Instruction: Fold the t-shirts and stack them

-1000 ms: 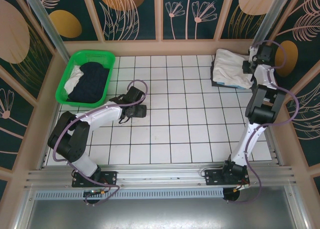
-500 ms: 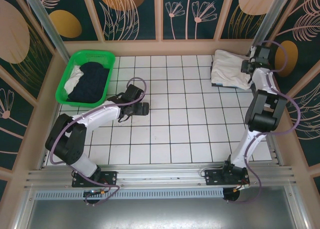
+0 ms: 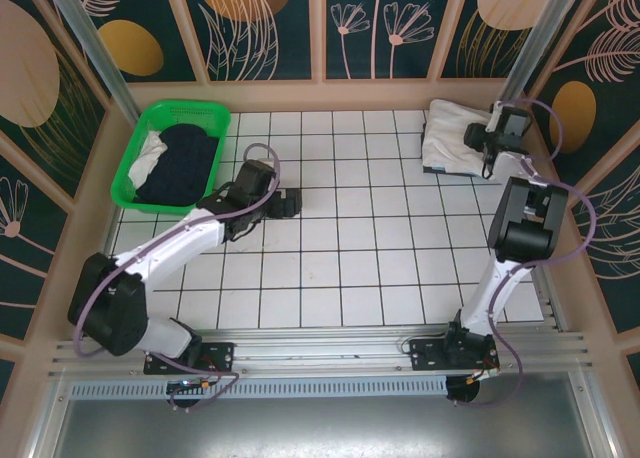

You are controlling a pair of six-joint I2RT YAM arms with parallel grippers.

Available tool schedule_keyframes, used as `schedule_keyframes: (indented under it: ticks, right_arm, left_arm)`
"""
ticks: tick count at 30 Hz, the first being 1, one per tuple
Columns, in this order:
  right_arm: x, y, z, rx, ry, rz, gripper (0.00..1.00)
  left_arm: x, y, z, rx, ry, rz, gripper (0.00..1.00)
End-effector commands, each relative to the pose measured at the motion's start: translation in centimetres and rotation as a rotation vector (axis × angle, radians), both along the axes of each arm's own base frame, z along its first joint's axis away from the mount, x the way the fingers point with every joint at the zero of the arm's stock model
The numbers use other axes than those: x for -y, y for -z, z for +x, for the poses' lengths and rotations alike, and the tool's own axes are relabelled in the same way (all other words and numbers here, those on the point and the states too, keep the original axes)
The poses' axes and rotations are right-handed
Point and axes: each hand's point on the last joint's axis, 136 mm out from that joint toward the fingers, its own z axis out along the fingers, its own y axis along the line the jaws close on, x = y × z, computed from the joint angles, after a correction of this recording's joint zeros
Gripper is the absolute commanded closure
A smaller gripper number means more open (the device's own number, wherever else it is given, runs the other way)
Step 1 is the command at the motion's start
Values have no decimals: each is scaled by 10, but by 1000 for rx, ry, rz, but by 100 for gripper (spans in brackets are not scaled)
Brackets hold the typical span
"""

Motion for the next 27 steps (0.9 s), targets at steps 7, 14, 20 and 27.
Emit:
schedule_keyframes:
  ticks: [7, 14, 20, 27]
  right_arm:
    - [19, 50, -6, -196, 91, 96, 42]
    - [-4, -23, -20, 38, 36, 20, 8]
    - [-42, -47, -63, 202, -36, -35, 1]
    - [-116, -54, -139, 227, -29, -66, 1]
  left_arm:
    - [-56, -75, -9, 349, -175, -8, 1]
    - [-105, -111, -34, 548, -328, 2, 1]
    - [-121, -98, -51, 639, -310, 76, 2]
    - [-146, -56, -59, 672, -387, 204, 1]
